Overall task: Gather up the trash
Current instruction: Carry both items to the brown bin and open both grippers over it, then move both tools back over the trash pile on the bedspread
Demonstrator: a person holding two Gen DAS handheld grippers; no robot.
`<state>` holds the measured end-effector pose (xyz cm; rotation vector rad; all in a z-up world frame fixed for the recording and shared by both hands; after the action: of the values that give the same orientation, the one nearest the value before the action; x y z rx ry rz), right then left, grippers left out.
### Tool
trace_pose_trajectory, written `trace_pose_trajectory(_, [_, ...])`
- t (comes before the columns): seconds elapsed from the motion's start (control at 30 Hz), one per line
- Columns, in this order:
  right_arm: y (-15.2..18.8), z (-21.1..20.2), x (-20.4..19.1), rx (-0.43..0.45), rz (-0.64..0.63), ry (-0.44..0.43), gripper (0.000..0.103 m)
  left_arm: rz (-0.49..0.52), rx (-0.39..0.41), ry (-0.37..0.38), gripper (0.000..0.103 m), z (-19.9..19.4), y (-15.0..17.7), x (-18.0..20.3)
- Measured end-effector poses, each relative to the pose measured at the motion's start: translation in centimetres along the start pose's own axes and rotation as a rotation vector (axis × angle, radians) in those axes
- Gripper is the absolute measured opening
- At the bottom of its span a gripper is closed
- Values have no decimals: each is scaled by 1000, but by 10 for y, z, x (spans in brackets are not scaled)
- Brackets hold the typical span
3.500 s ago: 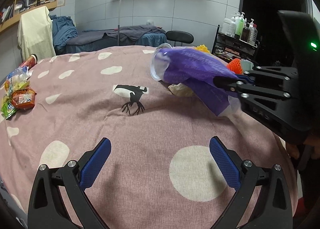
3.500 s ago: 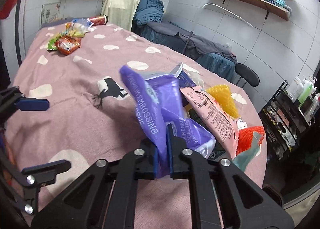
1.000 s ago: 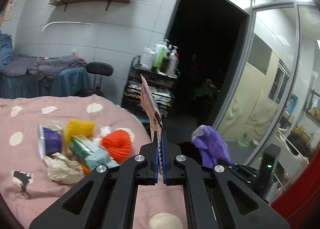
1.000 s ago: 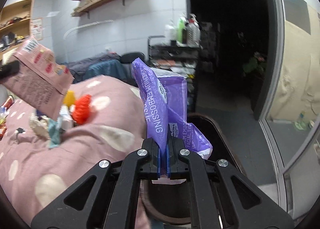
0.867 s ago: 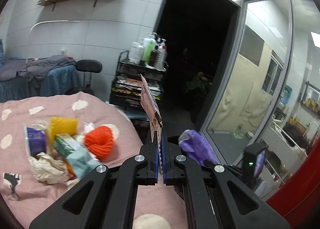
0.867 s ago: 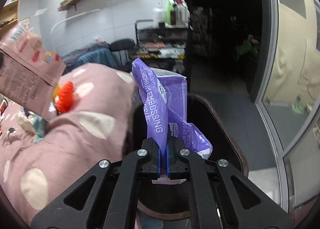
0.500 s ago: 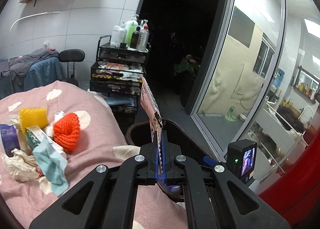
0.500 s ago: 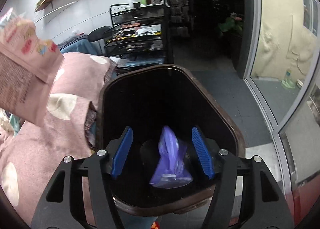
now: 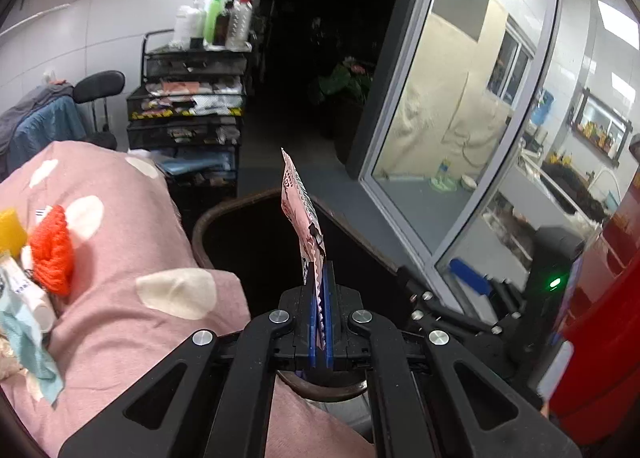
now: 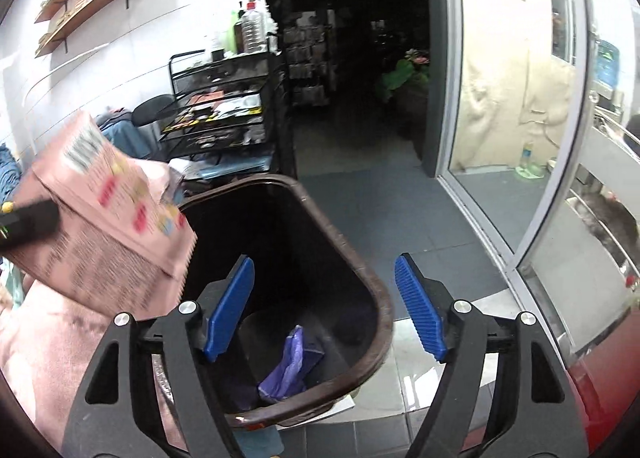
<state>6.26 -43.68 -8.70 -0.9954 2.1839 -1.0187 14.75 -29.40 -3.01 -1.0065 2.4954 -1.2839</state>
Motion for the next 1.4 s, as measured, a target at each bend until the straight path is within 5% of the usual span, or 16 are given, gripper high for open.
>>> trace_pose_trajectory(0.37, [-5,2,25,-11,74,53,81,24,-160,47,7,37,15,10])
trace_pose_trajectory(0.43, [-5,1,26,-11,80,54,83,31,-182,40,26,40,18,9])
trace_pose_trajectory(0.5, [-5,1,27,-11,83,55,84,33,-176,40,75,38,18,9])
trace_pose_trajectory(0.6, [-5,1,27,-13,80,53,85,48,-104,28,86,27,14,9])
trace_pose_trajectory(0.93, [-9,-10,6,12,59,-32,89,55,31,-64,96,-22,8,-8])
trace_pose_trajectory(1.4, [-11,-39,-88,48,-69,-268,91,-78,224,-245,95,-121,31,-69])
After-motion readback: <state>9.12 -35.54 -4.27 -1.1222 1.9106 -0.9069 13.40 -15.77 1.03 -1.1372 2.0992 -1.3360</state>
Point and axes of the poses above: each gripper's, at about its wrist camera, not at the fingertips, and z roughly the way its jaws point, x to its right, y to its underside, the point moved 4 cm from there along z, roughly the way its jaws point, and after that the axes turned 4 degrees about z, right-handed, at the moved point
